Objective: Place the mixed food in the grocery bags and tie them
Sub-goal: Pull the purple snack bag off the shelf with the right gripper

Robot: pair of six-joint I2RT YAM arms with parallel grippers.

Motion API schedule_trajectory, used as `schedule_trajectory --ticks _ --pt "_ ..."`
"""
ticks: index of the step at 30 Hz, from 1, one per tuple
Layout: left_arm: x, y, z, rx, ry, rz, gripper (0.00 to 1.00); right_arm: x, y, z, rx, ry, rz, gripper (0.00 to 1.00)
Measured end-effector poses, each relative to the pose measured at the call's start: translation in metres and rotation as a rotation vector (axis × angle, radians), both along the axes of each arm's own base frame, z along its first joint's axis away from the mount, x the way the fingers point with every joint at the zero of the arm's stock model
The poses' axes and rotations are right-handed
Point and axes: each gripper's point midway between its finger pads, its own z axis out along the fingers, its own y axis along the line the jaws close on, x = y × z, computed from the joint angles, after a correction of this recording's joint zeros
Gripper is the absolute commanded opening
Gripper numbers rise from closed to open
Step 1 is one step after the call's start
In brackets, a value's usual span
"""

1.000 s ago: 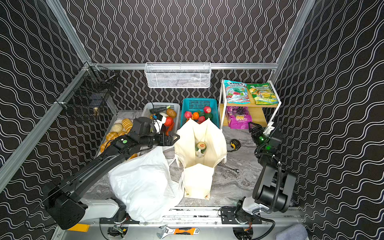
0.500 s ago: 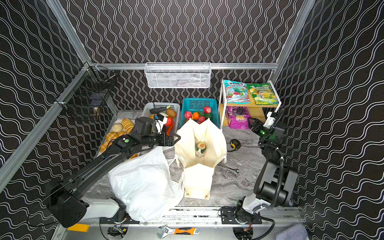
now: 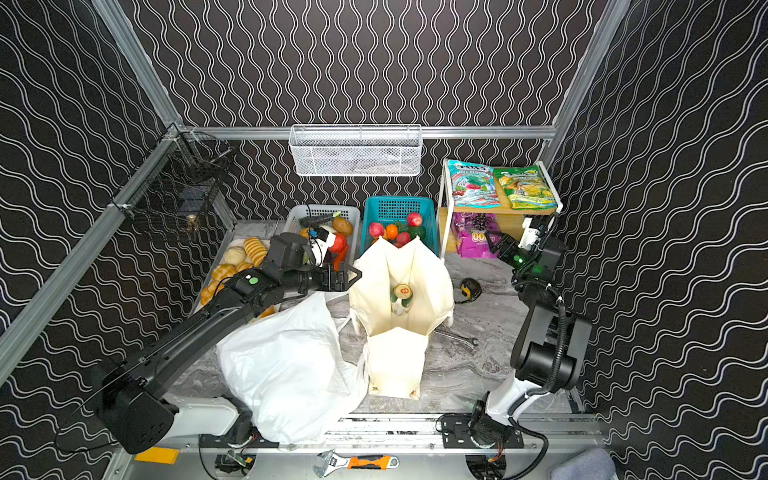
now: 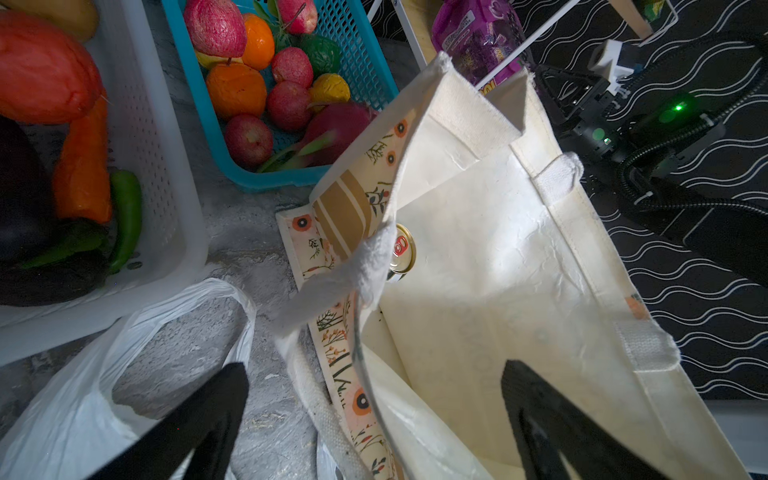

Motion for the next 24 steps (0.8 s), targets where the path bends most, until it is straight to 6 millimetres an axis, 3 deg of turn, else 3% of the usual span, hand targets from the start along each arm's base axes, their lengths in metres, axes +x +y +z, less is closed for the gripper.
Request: schedule_trajectory --ticks 4,9,15,24 --pt "0.0 0.0 0.0 0.0 0.0 0.0 0.99 -0.004 0.001 -0.004 0.005 0.006 -0.002 0.23" --pt "0.0 0.0 0.0 -0.001 0.001 -0.002 0.99 -0.014 0.006 0.0 -0.001 -0.002 -0.006 0.02" --pt "-0.002 0.001 0.003 -0.004 -0.005 -0.005 0.99 -0.029 0.005 0.009 -0.013 0.015 -0.054 0.0" --pt "-0.006 0.003 0.002 0.0 0.003 -0.009 0.99 -0.064 0.02 0.031 0.036 0.068 -0.068 0.0"
